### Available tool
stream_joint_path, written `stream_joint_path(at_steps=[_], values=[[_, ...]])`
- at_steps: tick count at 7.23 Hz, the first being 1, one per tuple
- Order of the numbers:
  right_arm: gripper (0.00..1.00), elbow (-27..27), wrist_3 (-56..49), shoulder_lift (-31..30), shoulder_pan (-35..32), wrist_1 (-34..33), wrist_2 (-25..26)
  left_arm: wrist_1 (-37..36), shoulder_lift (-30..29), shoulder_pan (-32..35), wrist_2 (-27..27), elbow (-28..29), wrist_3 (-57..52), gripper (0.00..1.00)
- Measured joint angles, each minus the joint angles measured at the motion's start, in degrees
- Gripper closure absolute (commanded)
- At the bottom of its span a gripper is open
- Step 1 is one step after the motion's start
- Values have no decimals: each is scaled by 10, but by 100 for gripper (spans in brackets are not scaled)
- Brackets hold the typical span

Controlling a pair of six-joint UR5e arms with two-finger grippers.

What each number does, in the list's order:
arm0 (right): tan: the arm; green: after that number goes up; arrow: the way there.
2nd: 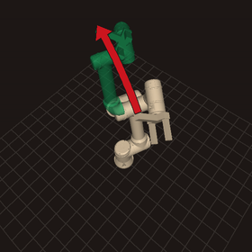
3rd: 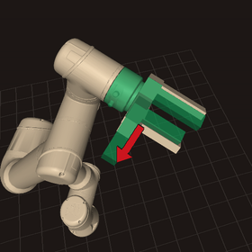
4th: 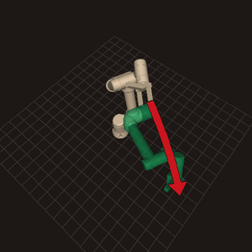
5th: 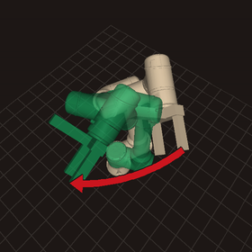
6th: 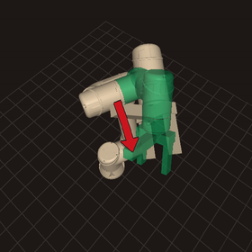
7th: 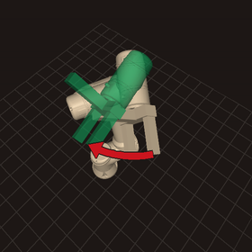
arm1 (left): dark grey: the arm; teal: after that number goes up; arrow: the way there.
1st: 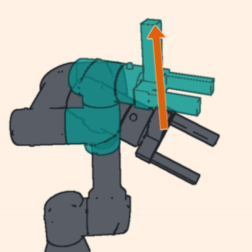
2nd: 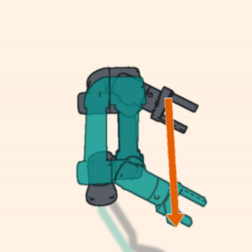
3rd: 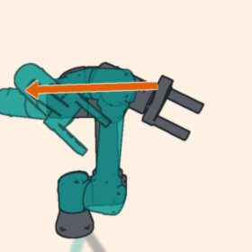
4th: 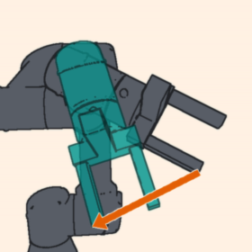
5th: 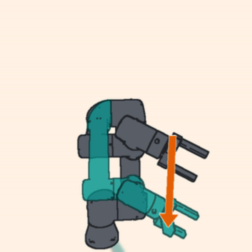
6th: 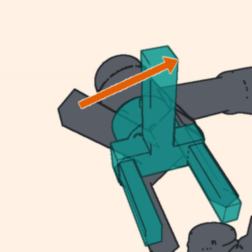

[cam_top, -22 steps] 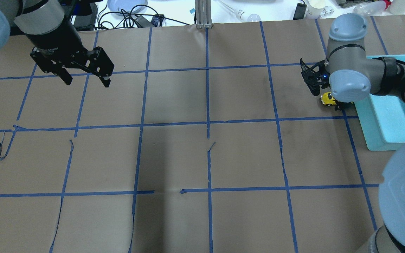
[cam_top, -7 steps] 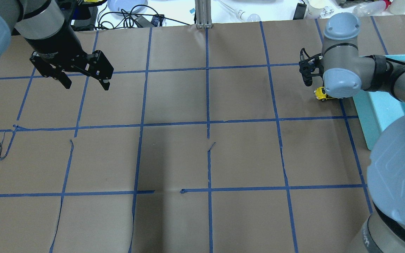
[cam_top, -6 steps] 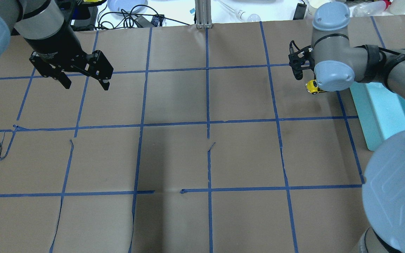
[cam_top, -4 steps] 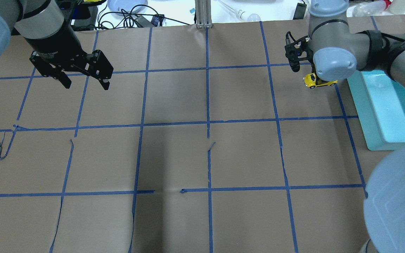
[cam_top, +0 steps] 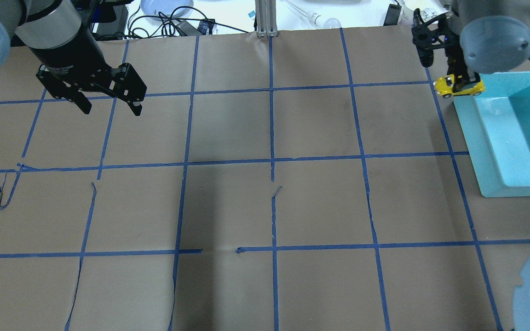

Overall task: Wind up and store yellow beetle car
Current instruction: 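Carry the car over the light-blue bin with the right gripper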

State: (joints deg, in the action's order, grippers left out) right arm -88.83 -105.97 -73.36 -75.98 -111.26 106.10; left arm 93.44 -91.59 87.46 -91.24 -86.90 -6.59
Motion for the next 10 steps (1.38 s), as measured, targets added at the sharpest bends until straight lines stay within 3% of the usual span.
stream_joint_path(at_steps=[4,7,10], values=[[100,-23,-128,7,123,-16,-5,0,2,-5,1,-1,0,0],[100,-79,-139,48,138,-114,-2,0,3,-4,1,-2,1,0],[100,-96,-141,93,138,-171,8,0,3,-4,0,-3,0,0]])
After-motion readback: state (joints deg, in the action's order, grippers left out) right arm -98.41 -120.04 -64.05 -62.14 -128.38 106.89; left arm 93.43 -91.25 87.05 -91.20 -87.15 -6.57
